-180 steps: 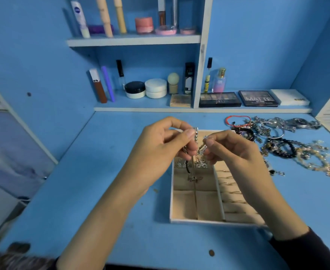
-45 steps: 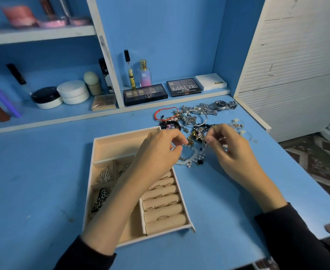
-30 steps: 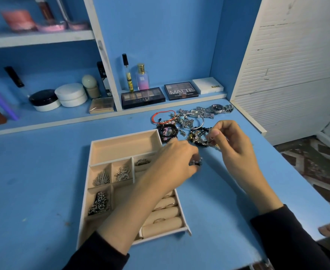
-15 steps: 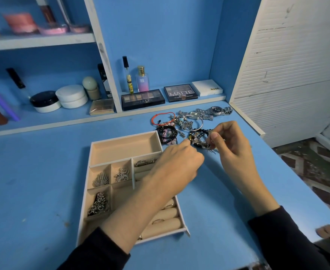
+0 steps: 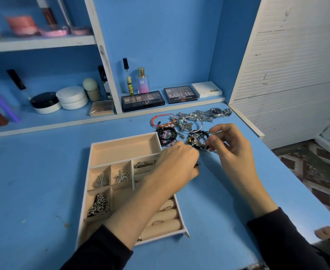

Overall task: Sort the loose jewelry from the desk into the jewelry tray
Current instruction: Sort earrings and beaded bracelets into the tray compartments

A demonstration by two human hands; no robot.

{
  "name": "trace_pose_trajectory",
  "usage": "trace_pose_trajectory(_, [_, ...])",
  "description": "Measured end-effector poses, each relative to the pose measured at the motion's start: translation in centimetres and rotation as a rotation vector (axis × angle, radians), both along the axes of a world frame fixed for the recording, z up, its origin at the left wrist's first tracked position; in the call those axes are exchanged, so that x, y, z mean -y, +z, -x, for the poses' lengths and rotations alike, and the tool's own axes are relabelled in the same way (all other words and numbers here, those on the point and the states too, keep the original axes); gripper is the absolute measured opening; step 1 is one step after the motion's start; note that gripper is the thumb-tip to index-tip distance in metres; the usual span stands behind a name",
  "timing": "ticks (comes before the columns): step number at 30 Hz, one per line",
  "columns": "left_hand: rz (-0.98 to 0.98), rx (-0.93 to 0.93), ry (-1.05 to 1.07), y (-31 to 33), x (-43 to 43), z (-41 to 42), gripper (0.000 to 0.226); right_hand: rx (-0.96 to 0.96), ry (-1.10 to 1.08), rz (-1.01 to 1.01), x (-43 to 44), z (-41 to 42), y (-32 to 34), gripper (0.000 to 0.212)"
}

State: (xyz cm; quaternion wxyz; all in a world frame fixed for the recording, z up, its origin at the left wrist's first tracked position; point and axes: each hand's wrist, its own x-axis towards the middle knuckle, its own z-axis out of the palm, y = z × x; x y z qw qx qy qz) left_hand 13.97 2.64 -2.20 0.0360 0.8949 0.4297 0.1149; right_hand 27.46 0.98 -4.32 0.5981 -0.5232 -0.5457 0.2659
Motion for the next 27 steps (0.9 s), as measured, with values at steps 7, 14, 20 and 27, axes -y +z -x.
trace_pose_trajectory(7, [0.004,0.202,0.074,0.3,0.2,0.5,0.016,0.025,-0.029,0.004,0.1,-0.1,0.2,0.017])
trace_pose_trajectory(14, [0.298,0.631,0.182,2.7,0.9,2.8,0.01,0.06,-0.004,-0.032,0.4,0.6,0.7,0.022])
trace_pose_trajectory(20, [0.384,0.918,0.188,5.3,1.6,5.5,0.008,0.002,0.084,-0.086,0.9,2.6,2.4,0.025])
trace_pose_trajectory(27, [0.328,1.098,0.124,9.2,3.1,9.3,0.011,-0.122,0.284,-0.138,1.5,6.0,5.2,0.029])
